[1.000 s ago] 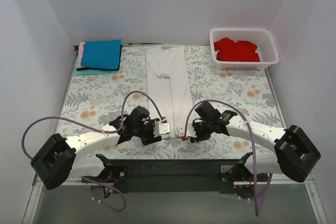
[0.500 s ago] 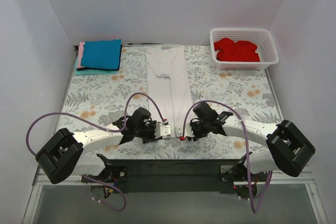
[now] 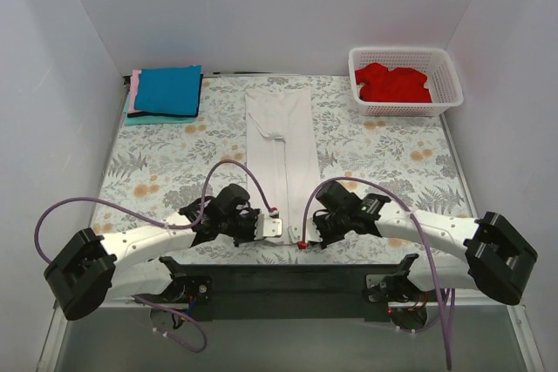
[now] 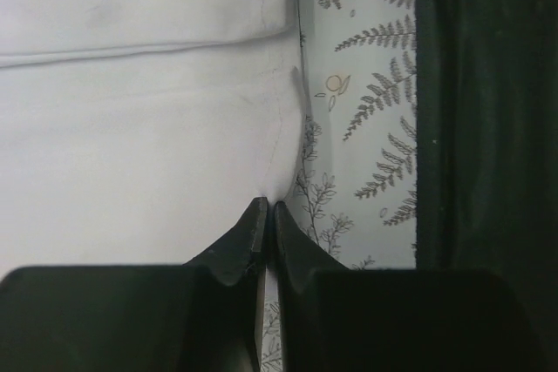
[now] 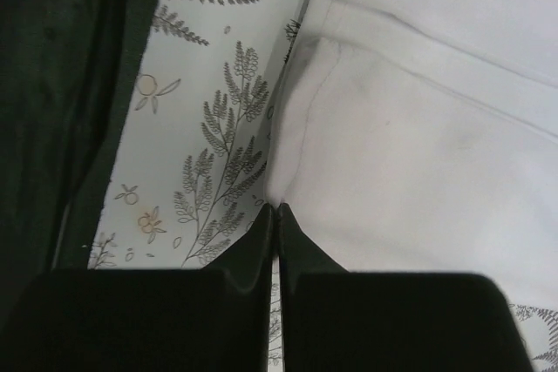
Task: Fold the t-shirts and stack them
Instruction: Fold the tshirt
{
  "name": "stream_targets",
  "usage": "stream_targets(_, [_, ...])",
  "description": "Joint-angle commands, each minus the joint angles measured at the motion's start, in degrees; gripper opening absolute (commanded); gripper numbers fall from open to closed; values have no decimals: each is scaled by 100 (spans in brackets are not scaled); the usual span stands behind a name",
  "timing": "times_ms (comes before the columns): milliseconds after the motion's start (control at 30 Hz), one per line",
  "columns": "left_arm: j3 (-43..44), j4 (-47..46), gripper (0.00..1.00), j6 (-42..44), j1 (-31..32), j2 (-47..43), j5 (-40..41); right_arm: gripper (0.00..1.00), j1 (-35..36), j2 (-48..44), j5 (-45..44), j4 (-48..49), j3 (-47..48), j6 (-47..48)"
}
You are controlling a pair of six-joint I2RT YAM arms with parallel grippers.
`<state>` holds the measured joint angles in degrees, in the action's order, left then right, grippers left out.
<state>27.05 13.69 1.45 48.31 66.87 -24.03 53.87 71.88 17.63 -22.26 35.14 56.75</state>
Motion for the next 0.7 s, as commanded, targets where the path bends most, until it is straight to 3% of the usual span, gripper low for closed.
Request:
stream_targets(0, [282, 722, 0, -284, 82, -438, -330, 1, 89, -376, 250, -586, 309, -410])
stream_targets(267, [960, 995, 0, -164, -585, -412, -541, 1, -446, -69, 276, -946, 1267, -227])
stream_targets(433, [1627, 1144, 0, 100, -1402, 123, -963, 1, -921, 361, 364, -1087, 1986, 72])
stream_targets(667, [2480, 1030, 0, 557, -2010, 826, -1112, 1, -1545, 1020, 452, -1202, 3032, 547])
